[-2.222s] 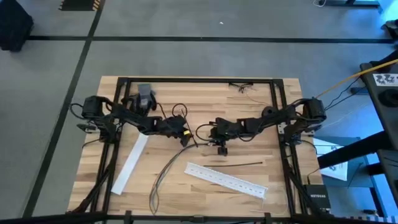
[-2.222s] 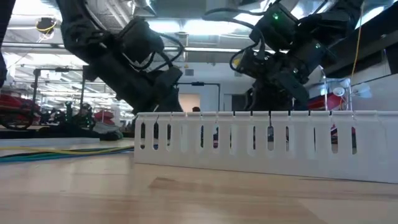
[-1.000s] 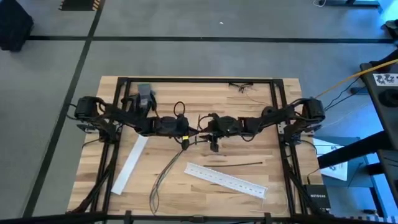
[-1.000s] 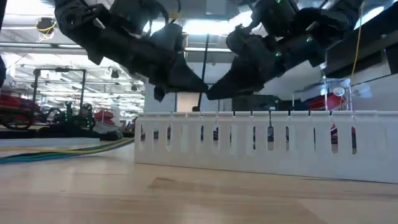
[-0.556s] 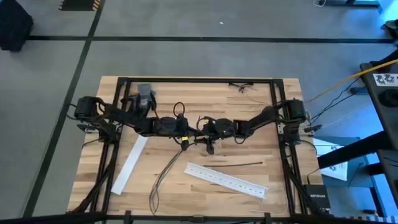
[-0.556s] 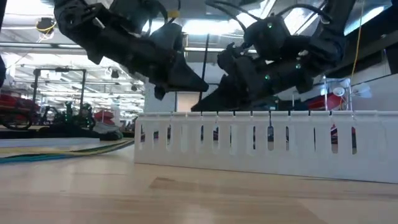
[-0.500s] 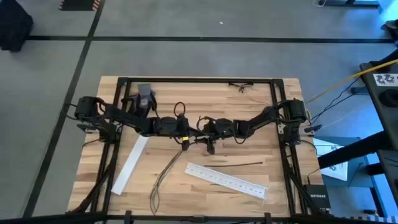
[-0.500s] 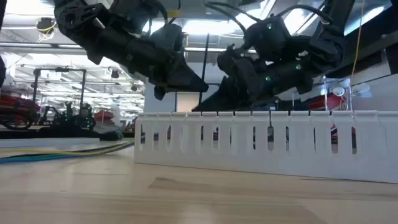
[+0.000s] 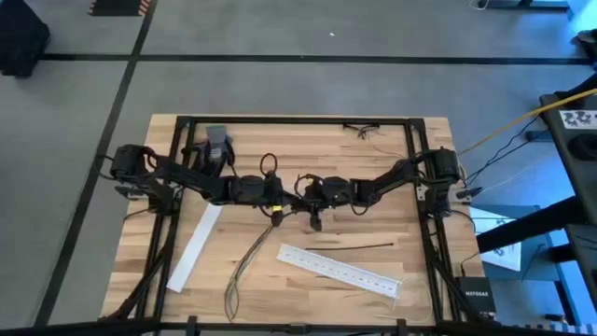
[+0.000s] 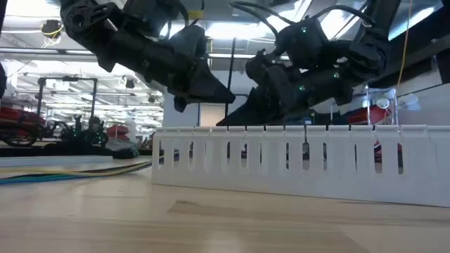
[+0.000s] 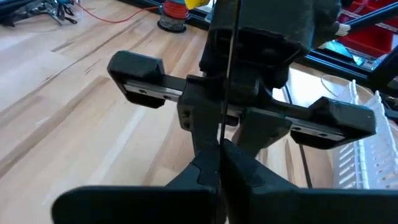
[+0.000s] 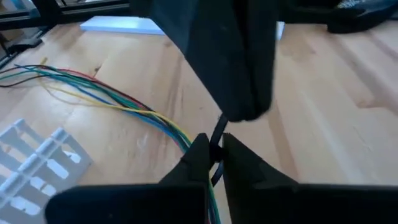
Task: Ziptie cables
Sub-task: Wrap the cables together using the top zip tie
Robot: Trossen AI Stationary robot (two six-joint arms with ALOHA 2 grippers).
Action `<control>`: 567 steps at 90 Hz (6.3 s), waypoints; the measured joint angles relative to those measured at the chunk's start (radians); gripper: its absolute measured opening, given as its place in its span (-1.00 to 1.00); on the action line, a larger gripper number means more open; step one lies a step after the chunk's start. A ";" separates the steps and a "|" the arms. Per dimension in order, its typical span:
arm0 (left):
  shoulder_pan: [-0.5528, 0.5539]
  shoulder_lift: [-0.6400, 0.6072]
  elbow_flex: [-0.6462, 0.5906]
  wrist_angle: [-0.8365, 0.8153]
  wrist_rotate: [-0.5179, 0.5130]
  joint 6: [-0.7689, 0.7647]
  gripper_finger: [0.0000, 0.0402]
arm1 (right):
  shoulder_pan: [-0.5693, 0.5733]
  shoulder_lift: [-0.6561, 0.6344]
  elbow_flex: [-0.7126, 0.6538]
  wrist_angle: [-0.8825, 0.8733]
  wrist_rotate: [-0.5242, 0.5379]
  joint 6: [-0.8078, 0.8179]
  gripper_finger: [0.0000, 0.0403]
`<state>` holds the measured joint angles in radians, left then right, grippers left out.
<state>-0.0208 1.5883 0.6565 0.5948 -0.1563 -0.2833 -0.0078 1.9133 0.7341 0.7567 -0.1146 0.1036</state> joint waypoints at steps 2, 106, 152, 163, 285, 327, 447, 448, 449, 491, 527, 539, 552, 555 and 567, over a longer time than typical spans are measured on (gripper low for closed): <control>0.000 -0.011 0.000 -0.006 -0.002 0.003 -1.00 | 0.000 0.005 0.001 0.002 -0.001 0.000 -0.94; 0.022 -0.317 0.025 -0.419 -0.148 0.096 -0.58 | -0.024 0.155 0.001 0.023 0.025 0.035 -0.57; -0.172 -0.573 0.088 -0.973 -0.203 -0.120 -0.08 | -0.026 0.001 -0.006 -0.212 0.046 -0.052 -0.01; -0.236 -0.541 0.087 -1.013 -0.263 -0.164 -0.14 | -0.026 -0.011 -0.004 -0.235 0.045 -0.054 -0.02; -0.246 0.160 0.087 -0.581 -0.220 -0.286 -0.17 | -0.037 -0.069 0.005 -0.435 0.129 -0.291 -0.02; -0.246 0.194 0.090 -0.628 -0.186 -0.232 -0.97 | -0.058 -0.015 0.014 -0.501 -0.024 -0.192 -0.55; -0.486 -0.050 0.257 -0.864 -0.202 0.161 -1.00 | 0.528 -0.199 0.557 -1.342 0.427 0.600 -0.99; -0.487 -0.050 0.257 -0.864 -0.202 0.161 -1.00 | 0.529 -0.195 0.557 -1.340 0.426 0.604 -1.00; -0.488 -0.050 0.257 -0.864 -0.202 0.161 -1.00 | 0.530 -0.192 0.557 -1.338 0.425 0.610 -1.00; -0.498 -0.017 0.255 -0.671 -0.194 0.285 -1.00 | 0.664 -0.115 0.562 -1.449 0.440 0.853 -0.99; -0.484 0.020 0.249 -0.660 -0.194 0.294 -1.00 | 0.695 -0.109 0.555 -1.509 0.402 0.888 -0.98; -0.483 -0.012 0.252 -0.713 -0.201 0.258 -1.00 | 0.638 -0.109 0.574 -1.518 0.419 0.788 -0.98; -0.483 -0.083 0.252 -0.816 -0.202 0.183 -0.94 | 0.557 -0.109 0.655 -1.519 0.442 0.604 -0.98; -0.483 -0.108 0.253 -0.835 -0.203 0.164 -0.90 | 0.537 -0.109 0.680 -1.531 0.451 0.552 -0.98; -0.481 -0.193 0.253 -0.919 -0.228 0.116 -0.69 | 0.421 -0.110 0.745 -1.511 0.469 0.334 -0.98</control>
<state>-0.5021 1.3957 0.9096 -0.3243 -0.3848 -0.1669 0.4129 1.8034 1.4787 -0.7539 0.3546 0.4373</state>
